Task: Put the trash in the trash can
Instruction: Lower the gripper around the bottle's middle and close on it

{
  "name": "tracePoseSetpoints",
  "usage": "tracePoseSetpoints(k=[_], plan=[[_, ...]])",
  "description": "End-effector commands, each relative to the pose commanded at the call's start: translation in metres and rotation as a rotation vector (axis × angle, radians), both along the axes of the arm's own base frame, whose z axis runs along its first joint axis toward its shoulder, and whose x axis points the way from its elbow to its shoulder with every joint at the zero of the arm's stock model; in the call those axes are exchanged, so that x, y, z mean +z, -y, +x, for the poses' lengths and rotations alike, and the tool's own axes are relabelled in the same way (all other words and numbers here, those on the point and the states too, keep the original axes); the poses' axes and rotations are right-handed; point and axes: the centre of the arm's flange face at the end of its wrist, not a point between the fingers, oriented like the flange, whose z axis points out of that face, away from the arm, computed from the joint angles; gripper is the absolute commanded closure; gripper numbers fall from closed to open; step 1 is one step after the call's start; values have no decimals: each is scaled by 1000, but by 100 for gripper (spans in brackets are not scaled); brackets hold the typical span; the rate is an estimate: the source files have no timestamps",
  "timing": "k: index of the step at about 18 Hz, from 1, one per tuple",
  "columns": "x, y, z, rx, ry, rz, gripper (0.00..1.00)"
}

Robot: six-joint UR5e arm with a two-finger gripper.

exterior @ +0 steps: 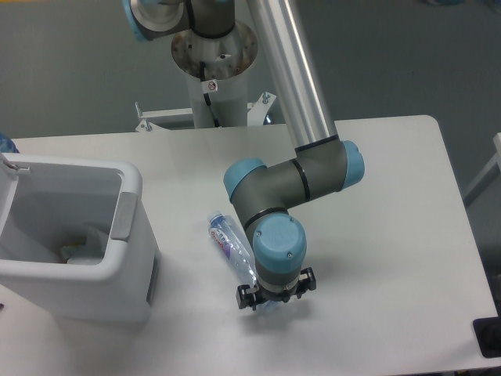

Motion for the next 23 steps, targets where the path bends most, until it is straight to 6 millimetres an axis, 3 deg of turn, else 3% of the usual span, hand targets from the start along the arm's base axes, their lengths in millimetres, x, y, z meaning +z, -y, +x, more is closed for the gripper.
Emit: tracePoseSetpoints(k=[3,12,19,23], plan=[[0,0,1,-2,0,0,36],[10,0,3,-2,-5,10,49],[50,1,0,0,-24,75,57],[99,6,-11,15,-25,192,57]])
